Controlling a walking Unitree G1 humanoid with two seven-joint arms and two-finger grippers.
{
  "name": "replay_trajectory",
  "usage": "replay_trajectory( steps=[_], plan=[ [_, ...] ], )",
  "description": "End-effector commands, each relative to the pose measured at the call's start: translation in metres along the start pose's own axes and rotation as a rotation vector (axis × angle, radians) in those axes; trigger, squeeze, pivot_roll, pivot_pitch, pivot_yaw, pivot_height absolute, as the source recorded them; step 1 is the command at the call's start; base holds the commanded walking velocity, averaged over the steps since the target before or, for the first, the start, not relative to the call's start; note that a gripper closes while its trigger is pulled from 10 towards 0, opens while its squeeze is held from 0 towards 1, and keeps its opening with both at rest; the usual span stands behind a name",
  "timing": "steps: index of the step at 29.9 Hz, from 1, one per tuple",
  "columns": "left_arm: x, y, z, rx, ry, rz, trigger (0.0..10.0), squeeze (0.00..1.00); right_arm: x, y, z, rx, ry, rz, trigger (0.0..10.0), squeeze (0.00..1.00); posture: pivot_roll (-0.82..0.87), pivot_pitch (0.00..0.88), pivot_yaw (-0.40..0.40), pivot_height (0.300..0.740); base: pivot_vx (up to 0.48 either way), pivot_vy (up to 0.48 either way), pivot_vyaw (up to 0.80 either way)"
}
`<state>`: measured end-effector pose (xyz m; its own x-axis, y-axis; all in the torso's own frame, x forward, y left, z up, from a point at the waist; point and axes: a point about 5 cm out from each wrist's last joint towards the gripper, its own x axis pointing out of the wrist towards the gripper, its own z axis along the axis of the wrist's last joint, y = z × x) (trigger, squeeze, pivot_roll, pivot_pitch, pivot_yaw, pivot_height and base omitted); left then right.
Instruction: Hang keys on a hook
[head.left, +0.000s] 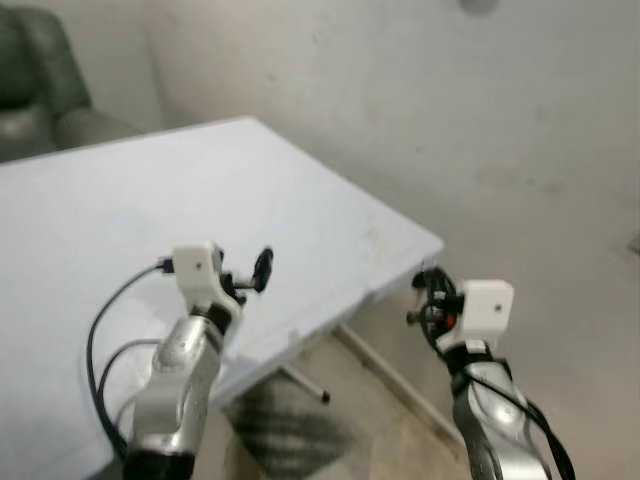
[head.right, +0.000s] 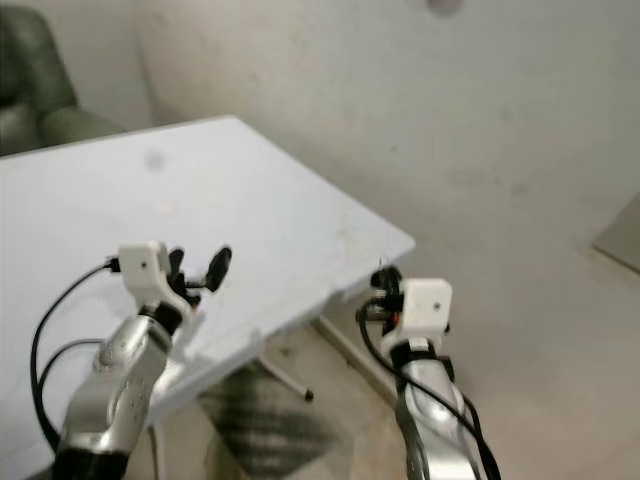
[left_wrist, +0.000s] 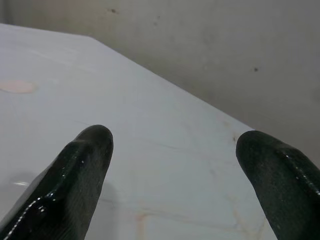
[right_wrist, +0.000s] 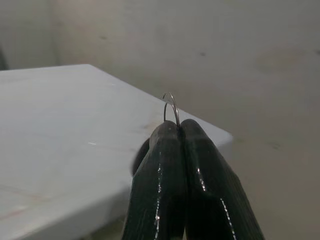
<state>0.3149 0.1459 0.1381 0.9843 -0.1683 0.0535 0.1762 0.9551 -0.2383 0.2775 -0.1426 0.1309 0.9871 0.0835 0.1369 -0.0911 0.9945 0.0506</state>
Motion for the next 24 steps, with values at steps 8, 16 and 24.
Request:
replay_trajectory(
  steps=[8,16,24],
  plan=[
    [0.0047,-0.0094,0.0001,0.018,-0.003,-0.022,10.0,0.0,0.0028,-0.0072,0.0044,-0.019,-0.016,-0.024,10.0,0.0,-0.03,0.0,-0.05,0.74,0.0,0.0,-0.75],
    [0.0062,-0.0098,0.0004,0.035,-0.01,-0.025,10.0,0.0,0.0036,-0.0071,0.0045,-0.023,-0.019,-0.023,10.0,0.0,-0.04,0.0,-0.047,0.74,0.0,0.0,-0.75],
    [0.0063,-0.0102,-0.0001,0.023,-0.014,-0.037,10.0,0.0,0.0035,-0.0066,0.0043,-0.026,-0.018,-0.016,10.0,0.0,-0.04,0.0,-0.048,0.74,0.0,0.0,-0.75]
  ],
)
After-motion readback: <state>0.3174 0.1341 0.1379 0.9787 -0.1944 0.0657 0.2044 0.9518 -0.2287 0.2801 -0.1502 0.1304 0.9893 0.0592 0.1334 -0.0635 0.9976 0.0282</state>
